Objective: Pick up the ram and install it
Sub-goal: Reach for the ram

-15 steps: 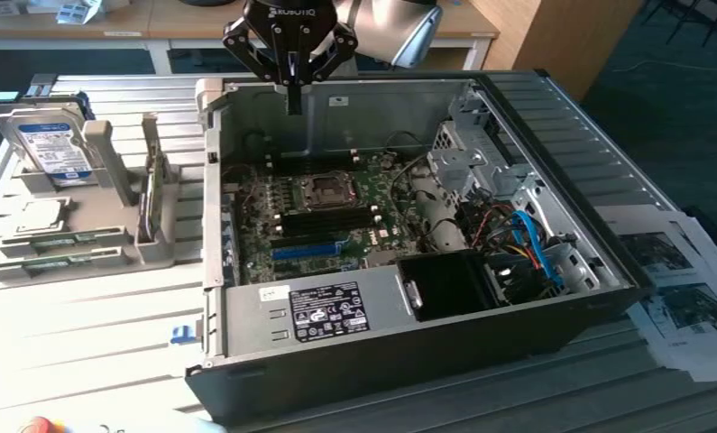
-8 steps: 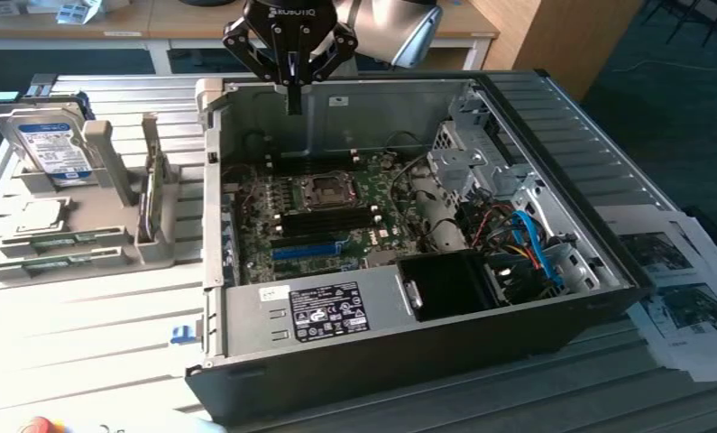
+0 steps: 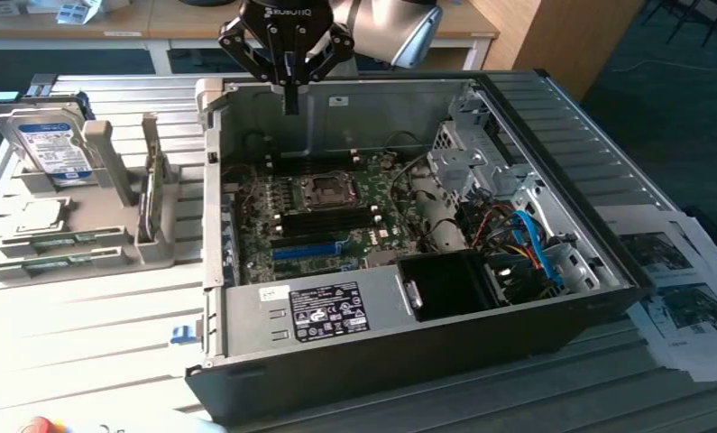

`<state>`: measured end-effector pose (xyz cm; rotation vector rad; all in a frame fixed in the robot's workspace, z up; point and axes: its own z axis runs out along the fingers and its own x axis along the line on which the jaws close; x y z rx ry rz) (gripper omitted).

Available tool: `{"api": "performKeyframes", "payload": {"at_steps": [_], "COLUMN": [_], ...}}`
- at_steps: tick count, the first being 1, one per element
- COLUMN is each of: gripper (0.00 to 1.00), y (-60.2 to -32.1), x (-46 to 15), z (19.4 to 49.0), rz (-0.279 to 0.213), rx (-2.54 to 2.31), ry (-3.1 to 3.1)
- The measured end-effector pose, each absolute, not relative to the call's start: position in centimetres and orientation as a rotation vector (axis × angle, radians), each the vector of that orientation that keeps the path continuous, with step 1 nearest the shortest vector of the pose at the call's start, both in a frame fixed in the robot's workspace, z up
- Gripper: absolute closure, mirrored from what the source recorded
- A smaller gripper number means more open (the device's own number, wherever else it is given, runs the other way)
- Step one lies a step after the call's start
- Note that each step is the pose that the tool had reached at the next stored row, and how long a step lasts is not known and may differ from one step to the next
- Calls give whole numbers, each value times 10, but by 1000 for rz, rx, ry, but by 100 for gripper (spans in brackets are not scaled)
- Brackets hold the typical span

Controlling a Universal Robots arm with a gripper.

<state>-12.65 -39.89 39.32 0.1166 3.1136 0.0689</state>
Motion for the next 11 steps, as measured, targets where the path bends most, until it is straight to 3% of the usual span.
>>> {"api": "performKeyframes", "payload": {"at_steps": [11], "gripper": [90], "y": [-399], "x": [-145], "z": [393], "rz": [69], "rx": [117], "ry": [3114]}}
